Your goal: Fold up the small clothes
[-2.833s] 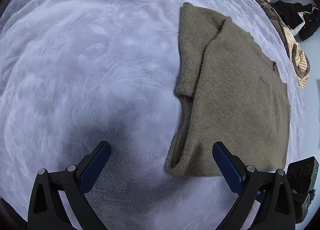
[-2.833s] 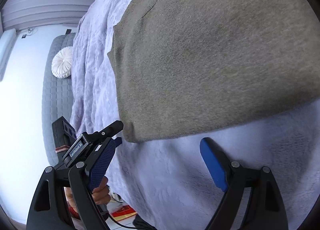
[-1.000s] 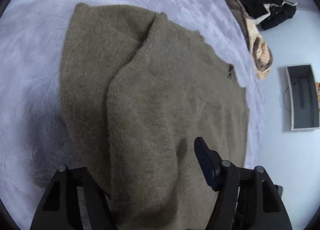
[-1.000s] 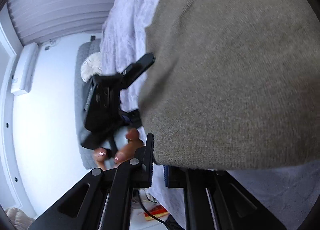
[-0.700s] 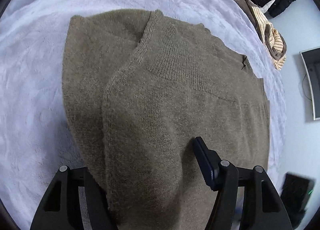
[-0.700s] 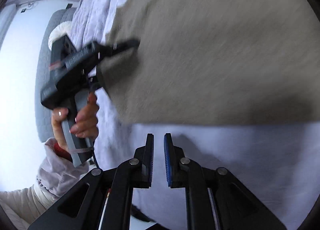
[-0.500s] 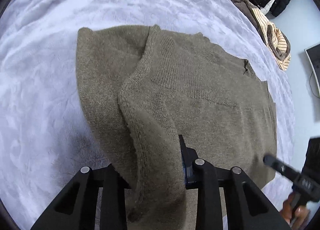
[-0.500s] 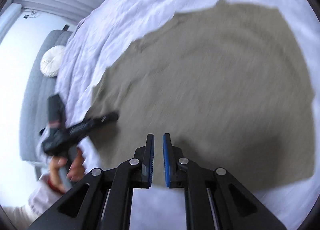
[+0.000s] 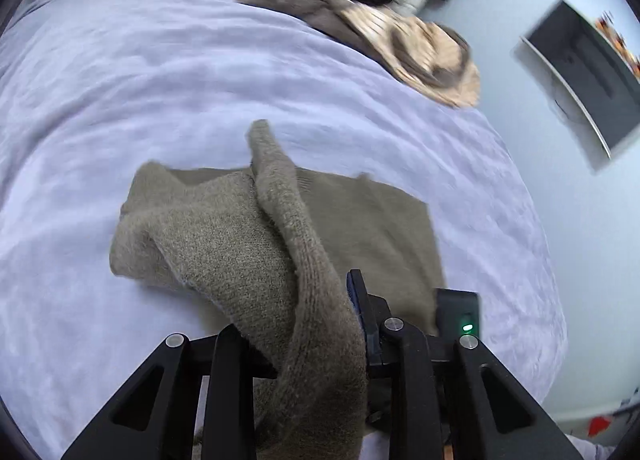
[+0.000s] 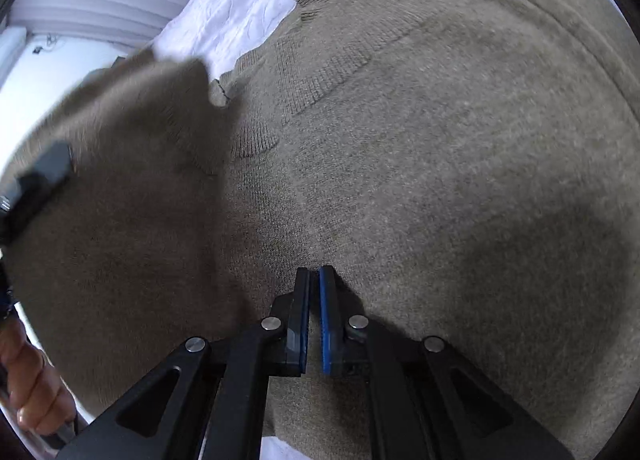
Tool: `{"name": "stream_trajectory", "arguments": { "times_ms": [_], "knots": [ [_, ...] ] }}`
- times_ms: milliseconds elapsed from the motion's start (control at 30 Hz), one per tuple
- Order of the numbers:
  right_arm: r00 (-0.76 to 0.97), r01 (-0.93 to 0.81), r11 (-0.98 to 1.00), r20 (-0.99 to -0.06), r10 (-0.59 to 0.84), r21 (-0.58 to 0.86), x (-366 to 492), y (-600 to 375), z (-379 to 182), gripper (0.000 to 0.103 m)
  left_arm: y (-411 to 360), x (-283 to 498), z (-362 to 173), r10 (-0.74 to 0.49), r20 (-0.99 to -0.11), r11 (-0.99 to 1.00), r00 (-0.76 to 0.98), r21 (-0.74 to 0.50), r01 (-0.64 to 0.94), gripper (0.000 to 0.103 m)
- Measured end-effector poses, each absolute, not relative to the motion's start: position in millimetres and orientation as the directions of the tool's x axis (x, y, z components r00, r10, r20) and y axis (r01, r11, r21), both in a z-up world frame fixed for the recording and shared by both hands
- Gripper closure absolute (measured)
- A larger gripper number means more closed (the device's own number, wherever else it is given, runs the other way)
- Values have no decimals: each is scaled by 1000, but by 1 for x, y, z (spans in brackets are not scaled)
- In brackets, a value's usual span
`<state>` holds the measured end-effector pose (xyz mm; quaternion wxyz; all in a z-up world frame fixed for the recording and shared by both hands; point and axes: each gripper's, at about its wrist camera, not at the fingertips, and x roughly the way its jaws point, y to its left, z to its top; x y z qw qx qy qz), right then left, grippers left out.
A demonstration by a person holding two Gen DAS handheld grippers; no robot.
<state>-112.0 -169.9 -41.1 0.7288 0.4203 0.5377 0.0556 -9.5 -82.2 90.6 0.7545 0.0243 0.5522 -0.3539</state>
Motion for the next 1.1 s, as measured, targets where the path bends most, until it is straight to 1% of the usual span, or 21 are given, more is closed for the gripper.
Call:
{"name": "stream_trajectory", "arguments": {
  "times_ms": [100,167,200,233,267,300,367,467,533,633,700,800,867,933,1000,1100],
  "knots": [
    [477,396,516,-650,591,759,-125,-185,-50,100,-126,-33,69,-502,-862,698,75,-352,623,76],
    [519,409,443,-603,606,798,-137,-198,-54,100,-141,-46,60,-468,-879,697,91,-304,649,74],
    [532,409,429,-592,605,805,-142,-203,-53,100,-144,-49,59,-462,-881,697,101,-290,656,65],
    [543,404,422,-584,603,812,-147,-208,-53,100,-144,-52,60,-473,-876,690,92,-303,657,55],
    [553,399,419,-579,599,815,-150,-213,-51,100,-143,-53,62,-502,-862,677,71,-340,653,37],
    [560,396,417,-575,596,818,-152,-217,-50,100,-140,-54,65,-526,-848,668,65,-365,648,24],
    [582,393,401,-561,588,828,-153,-228,-47,98,-138,-60,77,-564,-822,646,81,-378,663,23],
    [613,396,357,-533,583,846,-149,-240,-46,97,-142,-68,93,-568,-819,617,75,-364,698,23],
    [626,400,327,-516,585,856,-149,-253,-46,96,-136,-68,105,-596,-797,609,92,-375,699,23],
    [634,408,305,-508,583,860,-149,-262,-49,96,-116,-57,120,-625,-766,645,148,-401,650,23],
    [624,427,292,-513,589,856,-150,-265,-55,95,-96,-43,123,-600,-767,710,227,-380,593,23],
    [626,429,273,-501,597,861,-156,-267,-59,95,-68,-16,107,-525,-804,794,279,-344,502,23],
    [623,424,270,-495,605,864,-151,-274,-59,95,-53,3,82,-478,-840,833,258,-340,436,23],
    [629,409,275,-487,606,870,-136,-273,-54,93,-51,15,57,-449,-869,849,206,-343,402,23],
    [645,386,289,-480,594,876,-107,-276,-49,91,-63,15,42,-457,-875,833,161,-358,421,23],
    [684,335,305,-452,572,892,-113,-298,-40,91,-98,1,42,-458,-870,805,182,-319,501,23]
  ]
}}
